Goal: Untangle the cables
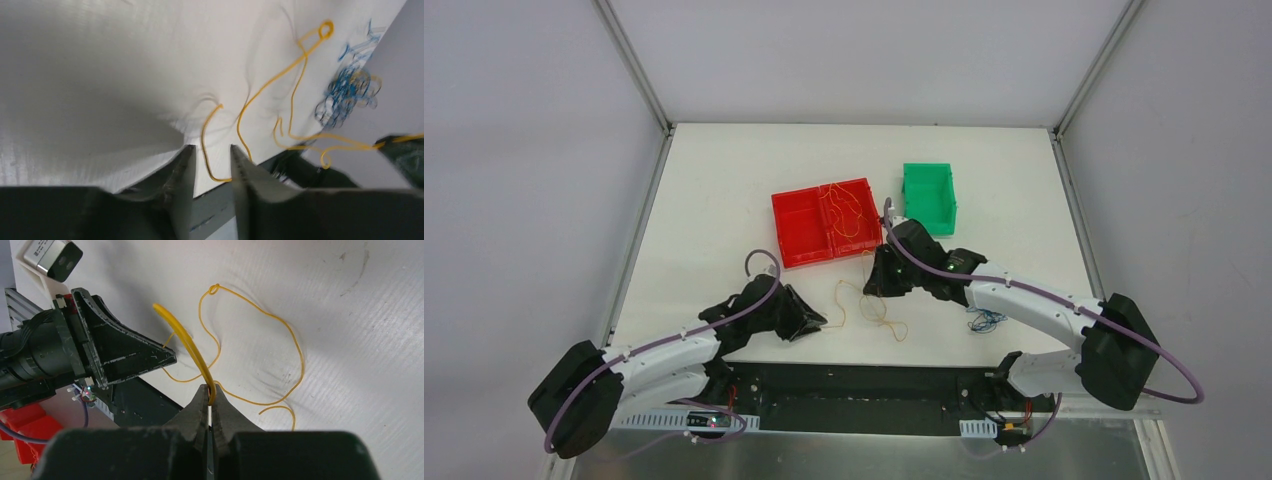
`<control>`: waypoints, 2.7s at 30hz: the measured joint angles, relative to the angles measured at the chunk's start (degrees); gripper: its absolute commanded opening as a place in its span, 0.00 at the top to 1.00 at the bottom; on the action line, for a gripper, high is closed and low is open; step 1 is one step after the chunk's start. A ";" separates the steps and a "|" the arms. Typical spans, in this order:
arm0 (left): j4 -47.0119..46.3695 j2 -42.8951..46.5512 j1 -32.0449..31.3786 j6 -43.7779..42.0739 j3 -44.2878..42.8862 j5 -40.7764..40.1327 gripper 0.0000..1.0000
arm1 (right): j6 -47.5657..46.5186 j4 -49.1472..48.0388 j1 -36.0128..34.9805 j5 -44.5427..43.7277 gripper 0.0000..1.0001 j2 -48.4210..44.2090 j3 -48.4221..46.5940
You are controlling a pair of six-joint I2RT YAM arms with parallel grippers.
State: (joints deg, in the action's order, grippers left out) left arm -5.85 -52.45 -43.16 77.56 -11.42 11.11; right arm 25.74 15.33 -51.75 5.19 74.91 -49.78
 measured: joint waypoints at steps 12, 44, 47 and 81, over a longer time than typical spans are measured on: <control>0.57 -2.16 0.07 -7.50 -3.50 -4.76 1.00 | 0.28 -2.25 -0.72 8.41 1.00 7.54 -0.76; 2.75 -5.79 1.03 -14.99 -7.43 -1.66 1.00 | -12.39 -12.81 -15.78 -1.38 0.59 20.24 -2.12; 2.75 -5.79 1.27 -14.99 -7.56 -0.76 1.00 | -14.03 -13.35 -16.50 -5.44 0.90 19.82 -0.74; 31.78 11.61 23.47 -32.76 -22.97 4.22 0.09 | 3.78 -19.80 12.39 19.67 1.00 6.32 -14.73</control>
State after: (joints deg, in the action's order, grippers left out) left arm 25.93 -40.84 -19.68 44.80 -34.39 15.33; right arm 29.52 -4.47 -39.35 24.86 81.23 -64.51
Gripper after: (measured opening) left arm 0.903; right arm 0.010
